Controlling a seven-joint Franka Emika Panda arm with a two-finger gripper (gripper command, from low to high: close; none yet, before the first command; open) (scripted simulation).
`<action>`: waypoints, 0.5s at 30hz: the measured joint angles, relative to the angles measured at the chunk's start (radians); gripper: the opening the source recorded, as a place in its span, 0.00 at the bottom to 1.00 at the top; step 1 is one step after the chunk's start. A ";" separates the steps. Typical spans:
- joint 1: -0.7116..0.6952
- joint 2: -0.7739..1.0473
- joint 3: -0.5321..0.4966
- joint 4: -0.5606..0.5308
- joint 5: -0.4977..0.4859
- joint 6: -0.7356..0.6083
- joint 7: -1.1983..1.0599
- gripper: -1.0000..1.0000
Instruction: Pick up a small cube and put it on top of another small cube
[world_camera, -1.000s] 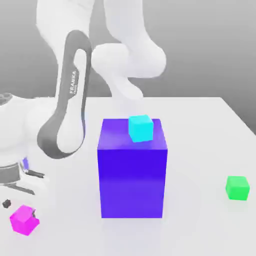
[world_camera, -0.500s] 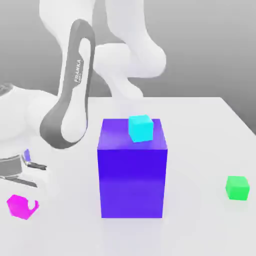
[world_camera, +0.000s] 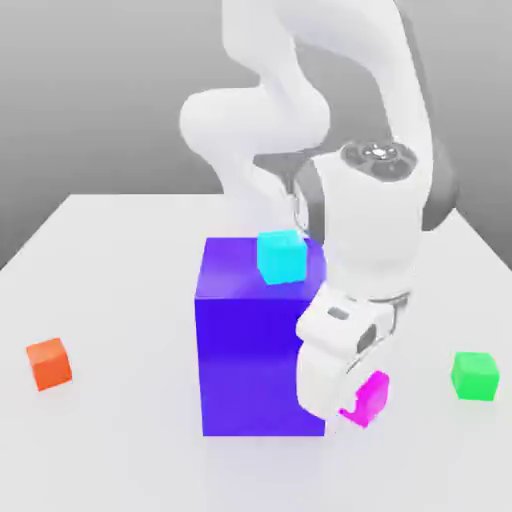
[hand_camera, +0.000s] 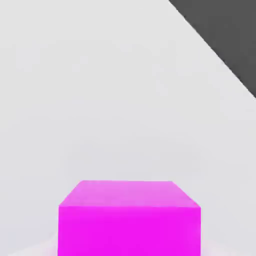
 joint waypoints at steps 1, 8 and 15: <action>0.057 -0.014 0.028 -0.009 -0.011 -0.003 -0.022 0.00; 0.233 0.138 0.077 0.012 -0.194 0.132 -0.039 1.00; 0.235 0.120 0.084 0.012 -0.182 0.117 -0.053 1.00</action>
